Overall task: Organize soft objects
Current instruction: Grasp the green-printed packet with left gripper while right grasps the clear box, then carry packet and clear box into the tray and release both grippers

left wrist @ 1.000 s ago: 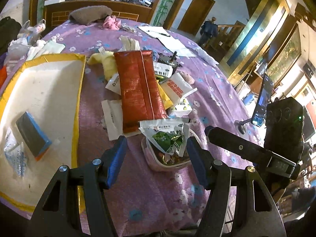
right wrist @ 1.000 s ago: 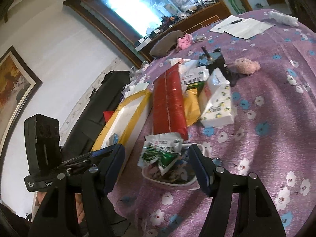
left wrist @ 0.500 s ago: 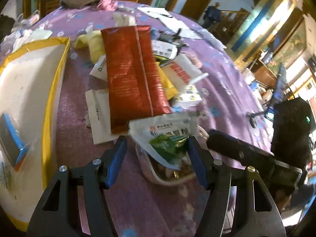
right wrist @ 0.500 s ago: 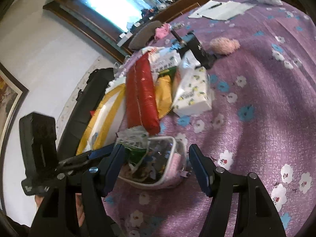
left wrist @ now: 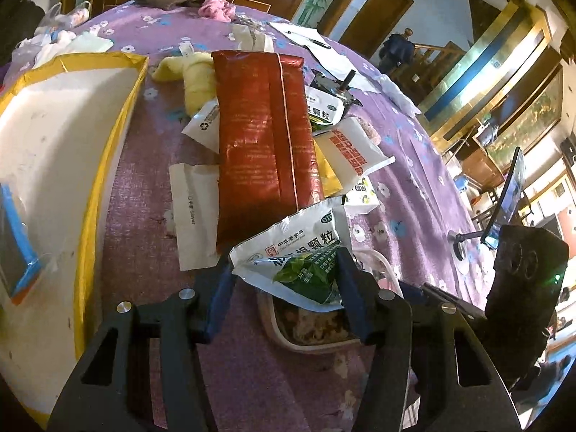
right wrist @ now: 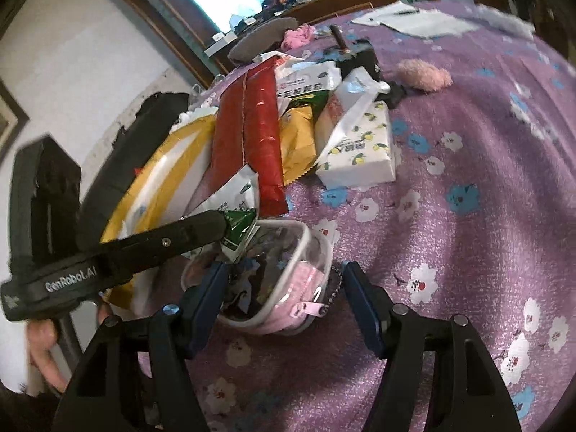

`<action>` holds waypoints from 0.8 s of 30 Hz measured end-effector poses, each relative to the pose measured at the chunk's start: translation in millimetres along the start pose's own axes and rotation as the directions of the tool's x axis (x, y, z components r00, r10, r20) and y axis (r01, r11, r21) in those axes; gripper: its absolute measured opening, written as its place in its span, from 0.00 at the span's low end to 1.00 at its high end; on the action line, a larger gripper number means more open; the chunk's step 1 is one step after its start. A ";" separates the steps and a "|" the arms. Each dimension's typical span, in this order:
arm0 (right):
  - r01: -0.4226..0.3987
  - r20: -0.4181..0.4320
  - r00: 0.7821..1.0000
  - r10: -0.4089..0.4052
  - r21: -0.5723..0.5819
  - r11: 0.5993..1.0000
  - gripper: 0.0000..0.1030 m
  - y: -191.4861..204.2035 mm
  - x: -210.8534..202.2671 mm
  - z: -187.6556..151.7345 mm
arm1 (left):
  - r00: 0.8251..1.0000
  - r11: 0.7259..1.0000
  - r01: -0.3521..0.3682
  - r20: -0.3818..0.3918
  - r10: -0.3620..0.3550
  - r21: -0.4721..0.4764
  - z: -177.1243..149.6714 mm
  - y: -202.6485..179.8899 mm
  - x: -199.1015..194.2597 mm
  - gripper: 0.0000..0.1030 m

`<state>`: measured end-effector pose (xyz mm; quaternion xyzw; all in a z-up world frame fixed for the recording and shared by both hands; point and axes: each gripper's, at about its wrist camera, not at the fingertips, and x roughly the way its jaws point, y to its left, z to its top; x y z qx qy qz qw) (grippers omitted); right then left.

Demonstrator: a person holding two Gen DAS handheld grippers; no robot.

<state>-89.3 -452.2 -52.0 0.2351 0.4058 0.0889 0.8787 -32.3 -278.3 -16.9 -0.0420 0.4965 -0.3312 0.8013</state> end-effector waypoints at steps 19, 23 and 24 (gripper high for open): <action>0.005 0.115 0.993 -0.003 -0.014 1.000 0.31 7.3 -29.1 1.8 | 0.996 0.999 0.034 0.083 -0.032 -0.017 -2.4 4.3 -34.1 0.51; -0.023 0.133 0.991 0.020 0.017 1.000 0.31 4.0 -34.6 4.0 | 0.993 0.999 0.042 0.115 -0.038 -0.032 -0.4 8.7 -48.1 0.51; -0.026 0.140 0.990 0.023 0.019 0.999 0.31 4.5 -36.4 4.6 | 0.992 0.999 0.041 0.125 -0.037 -0.032 0.3 9.6 -52.6 0.51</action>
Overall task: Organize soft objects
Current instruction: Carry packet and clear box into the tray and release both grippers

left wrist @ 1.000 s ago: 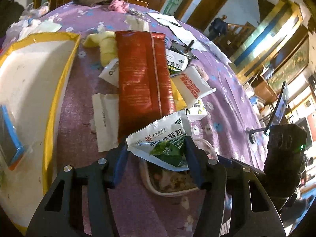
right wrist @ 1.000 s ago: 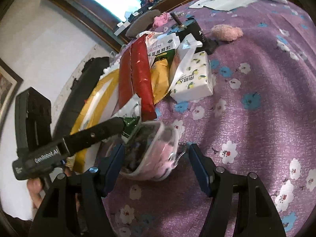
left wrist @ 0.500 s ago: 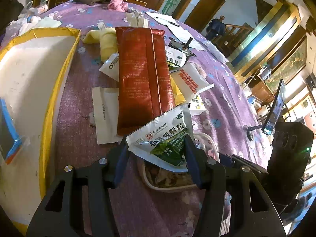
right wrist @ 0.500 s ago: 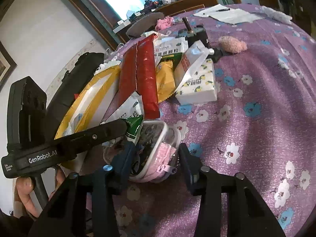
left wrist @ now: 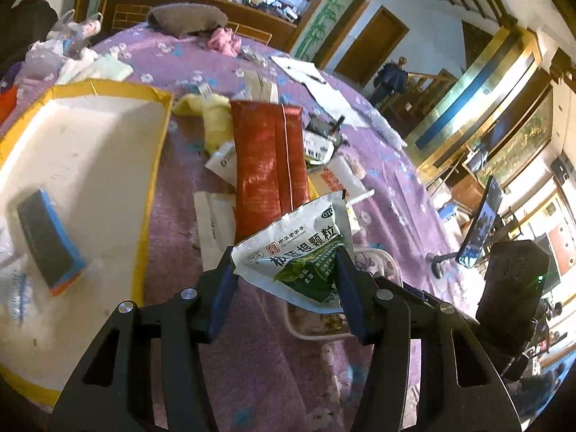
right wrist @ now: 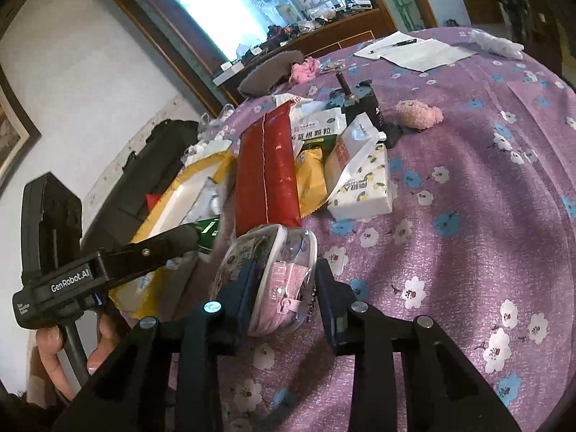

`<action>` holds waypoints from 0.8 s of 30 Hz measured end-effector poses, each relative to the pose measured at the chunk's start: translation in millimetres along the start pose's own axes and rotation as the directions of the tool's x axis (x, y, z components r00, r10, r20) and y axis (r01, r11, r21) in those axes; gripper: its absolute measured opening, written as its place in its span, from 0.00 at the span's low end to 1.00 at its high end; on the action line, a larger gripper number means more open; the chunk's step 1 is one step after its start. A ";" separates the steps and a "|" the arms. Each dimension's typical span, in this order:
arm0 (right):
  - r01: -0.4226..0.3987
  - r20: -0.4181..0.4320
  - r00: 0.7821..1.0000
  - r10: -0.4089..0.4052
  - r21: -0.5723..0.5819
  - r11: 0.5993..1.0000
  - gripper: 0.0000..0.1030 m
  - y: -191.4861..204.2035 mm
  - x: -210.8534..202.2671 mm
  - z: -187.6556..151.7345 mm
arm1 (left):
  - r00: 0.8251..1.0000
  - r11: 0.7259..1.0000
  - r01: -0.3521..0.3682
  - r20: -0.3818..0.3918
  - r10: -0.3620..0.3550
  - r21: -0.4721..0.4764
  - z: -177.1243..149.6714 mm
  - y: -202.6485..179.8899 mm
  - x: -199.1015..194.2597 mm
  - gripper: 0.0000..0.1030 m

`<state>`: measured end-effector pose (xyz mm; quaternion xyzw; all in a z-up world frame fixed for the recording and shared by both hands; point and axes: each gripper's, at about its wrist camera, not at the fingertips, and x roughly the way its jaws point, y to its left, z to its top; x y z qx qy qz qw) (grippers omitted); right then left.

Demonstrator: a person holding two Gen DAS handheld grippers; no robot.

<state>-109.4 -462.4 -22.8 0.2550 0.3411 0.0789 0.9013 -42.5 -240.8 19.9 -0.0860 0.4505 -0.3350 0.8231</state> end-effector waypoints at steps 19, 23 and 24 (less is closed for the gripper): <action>-0.117 0.043 0.992 0.119 -0.036 0.992 0.31 49.9 11.9 24.5 | 0.978 0.993 -0.052 0.195 0.072 -0.109 20.6 48.8 -68.7 0.51; -0.152 0.039 0.987 0.154 -0.061 0.987 0.31 65.7 21.9 34.6 | 0.965 0.985 -0.085 0.232 0.118 -0.147 29.9 69.3 -86.6 0.51; -0.159 0.037 0.986 0.162 -0.068 0.985 0.31 70.5 25.9 37.3 | 0.961 0.982 -0.094 0.241 0.132 -0.164 33.0 77.1 -92.0 0.51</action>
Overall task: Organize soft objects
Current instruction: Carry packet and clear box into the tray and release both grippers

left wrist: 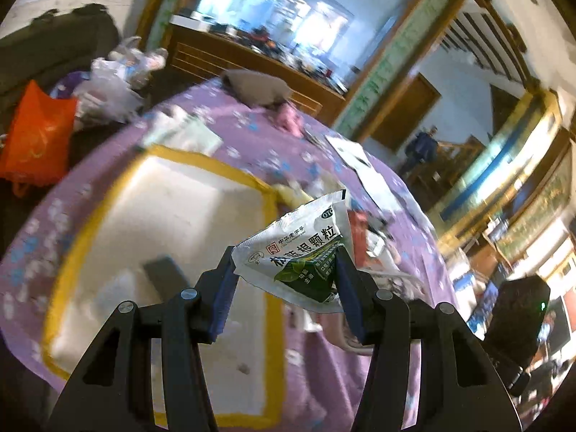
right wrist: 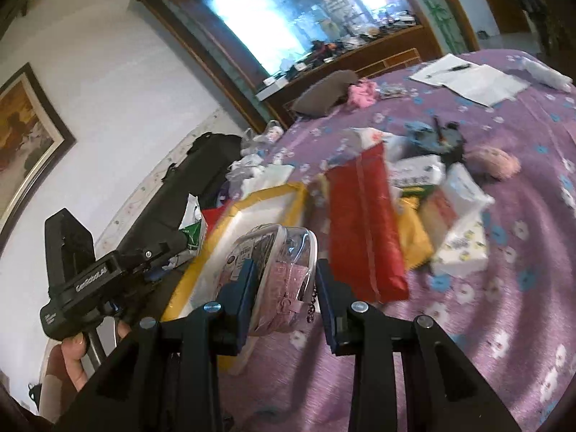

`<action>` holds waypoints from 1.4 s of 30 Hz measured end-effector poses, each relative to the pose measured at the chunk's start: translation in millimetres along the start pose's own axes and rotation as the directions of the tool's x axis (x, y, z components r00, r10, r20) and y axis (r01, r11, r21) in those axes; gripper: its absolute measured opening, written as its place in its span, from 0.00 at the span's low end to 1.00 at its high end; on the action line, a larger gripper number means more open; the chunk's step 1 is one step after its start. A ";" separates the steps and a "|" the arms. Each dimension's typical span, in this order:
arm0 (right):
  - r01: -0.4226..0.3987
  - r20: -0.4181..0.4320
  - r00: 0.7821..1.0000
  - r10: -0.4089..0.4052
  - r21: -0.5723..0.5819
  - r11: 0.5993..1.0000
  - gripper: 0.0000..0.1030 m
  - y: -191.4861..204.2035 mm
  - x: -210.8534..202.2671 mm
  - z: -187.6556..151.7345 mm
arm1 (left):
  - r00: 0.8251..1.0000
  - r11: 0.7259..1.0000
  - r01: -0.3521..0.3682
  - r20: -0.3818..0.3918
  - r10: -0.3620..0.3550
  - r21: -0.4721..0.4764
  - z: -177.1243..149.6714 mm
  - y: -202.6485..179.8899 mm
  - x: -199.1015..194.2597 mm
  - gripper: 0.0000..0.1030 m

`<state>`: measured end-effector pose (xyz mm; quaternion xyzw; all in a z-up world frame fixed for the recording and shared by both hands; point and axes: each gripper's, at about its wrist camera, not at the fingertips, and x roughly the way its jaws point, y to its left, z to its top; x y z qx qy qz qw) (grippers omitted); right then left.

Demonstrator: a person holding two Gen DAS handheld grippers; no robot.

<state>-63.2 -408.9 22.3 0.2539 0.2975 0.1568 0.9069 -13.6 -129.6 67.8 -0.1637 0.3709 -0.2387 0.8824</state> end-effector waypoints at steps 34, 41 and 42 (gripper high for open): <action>0.079 -0.193 0.977 -0.086 -0.043 0.996 0.40 37.8 155.8 14.9 | 0.944 0.971 -0.237 -0.232 0.234 0.015 17.2 94.8 69.7 0.55; 0.040 -0.236 0.969 -0.074 -0.145 0.989 0.57 59.5 143.1 8.1 | 0.970 0.973 -0.194 -0.170 0.172 -0.121 13.7 104.0 43.5 0.57; 0.036 -0.242 0.967 -0.073 -0.154 0.987 0.58 61.6 141.8 6.5 | 0.961 0.969 -0.222 -0.192 0.198 -0.108 11.8 102.3 44.3 0.62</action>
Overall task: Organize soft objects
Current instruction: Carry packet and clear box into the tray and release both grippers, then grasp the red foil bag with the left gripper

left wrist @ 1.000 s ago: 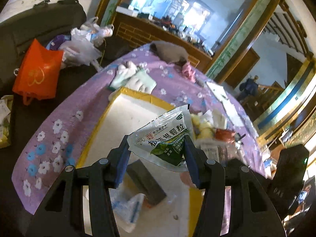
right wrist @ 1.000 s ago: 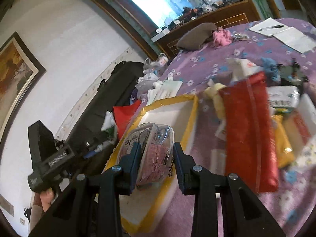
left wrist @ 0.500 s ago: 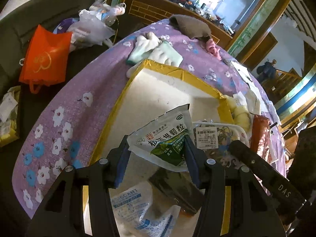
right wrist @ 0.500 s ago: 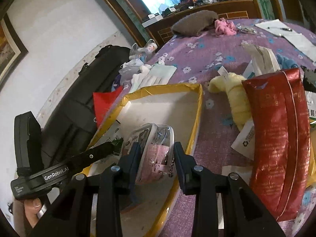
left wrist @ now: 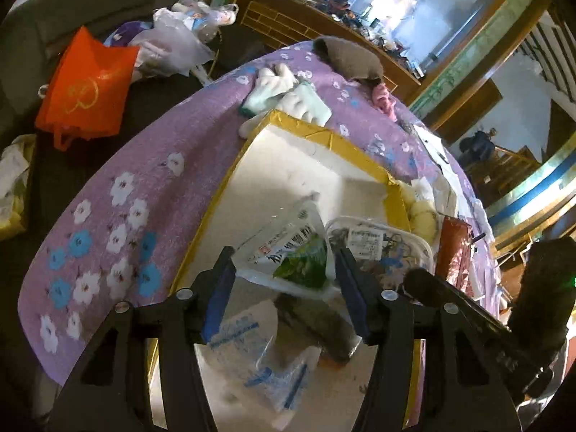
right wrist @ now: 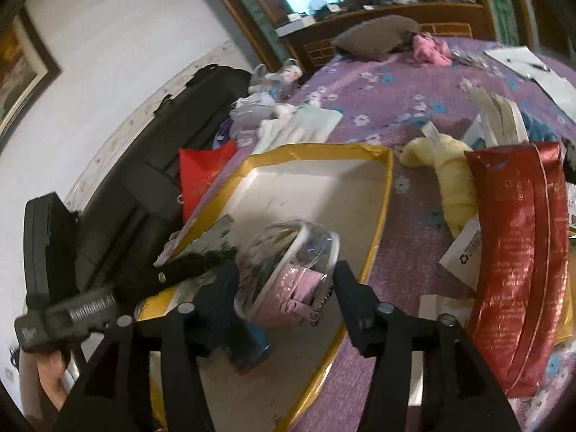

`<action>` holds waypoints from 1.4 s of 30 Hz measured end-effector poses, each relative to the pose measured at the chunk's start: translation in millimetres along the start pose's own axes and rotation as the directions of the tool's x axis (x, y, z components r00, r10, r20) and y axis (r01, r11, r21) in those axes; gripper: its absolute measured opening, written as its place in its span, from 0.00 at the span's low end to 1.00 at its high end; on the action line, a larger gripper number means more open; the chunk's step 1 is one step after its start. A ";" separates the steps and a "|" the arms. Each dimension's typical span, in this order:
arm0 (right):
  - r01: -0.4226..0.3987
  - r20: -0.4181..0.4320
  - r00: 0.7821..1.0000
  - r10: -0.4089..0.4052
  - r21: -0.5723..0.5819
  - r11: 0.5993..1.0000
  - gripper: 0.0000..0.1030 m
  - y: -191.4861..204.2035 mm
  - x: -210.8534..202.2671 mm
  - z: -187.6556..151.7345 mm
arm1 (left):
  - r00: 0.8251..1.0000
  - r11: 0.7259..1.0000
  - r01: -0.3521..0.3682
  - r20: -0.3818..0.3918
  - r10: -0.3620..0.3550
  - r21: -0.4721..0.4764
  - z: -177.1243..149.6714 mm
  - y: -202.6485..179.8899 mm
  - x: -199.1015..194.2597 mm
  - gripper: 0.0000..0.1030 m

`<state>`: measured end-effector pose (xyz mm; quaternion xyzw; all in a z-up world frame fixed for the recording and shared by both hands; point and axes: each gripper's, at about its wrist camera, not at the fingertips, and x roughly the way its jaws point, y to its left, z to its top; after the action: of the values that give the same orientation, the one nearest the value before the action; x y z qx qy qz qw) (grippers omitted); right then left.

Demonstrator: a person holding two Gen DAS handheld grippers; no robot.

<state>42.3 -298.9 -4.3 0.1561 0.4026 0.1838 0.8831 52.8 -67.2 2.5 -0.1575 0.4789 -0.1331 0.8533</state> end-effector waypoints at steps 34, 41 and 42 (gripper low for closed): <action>-0.230 0.192 0.965 0.180 0.279 0.932 0.59 -106.1 -99.5 -61.6 | 0.992 0.929 0.127 -0.067 -0.110 0.348 -67.9 -161.9 -4.6 0.61; -0.105 0.163 0.985 0.059 0.290 0.951 0.59 -128.3 -110.4 -68.8 | 0.989 0.918 0.142 -0.088 -0.118 0.371 -80.7 -186.3 6.6 0.61; -0.100 0.163 0.985 0.053 0.297 0.950 0.59 -131.3 -111.4 -69.7 | 0.990 0.916 0.139 -0.089 -0.113 0.377 -82.2 -188.5 7.8 0.61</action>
<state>-52.9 -456.2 -30.9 0.3192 0.3506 0.1414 0.8690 -28.2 -254.2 30.7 -0.0144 0.4602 -0.2835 0.8412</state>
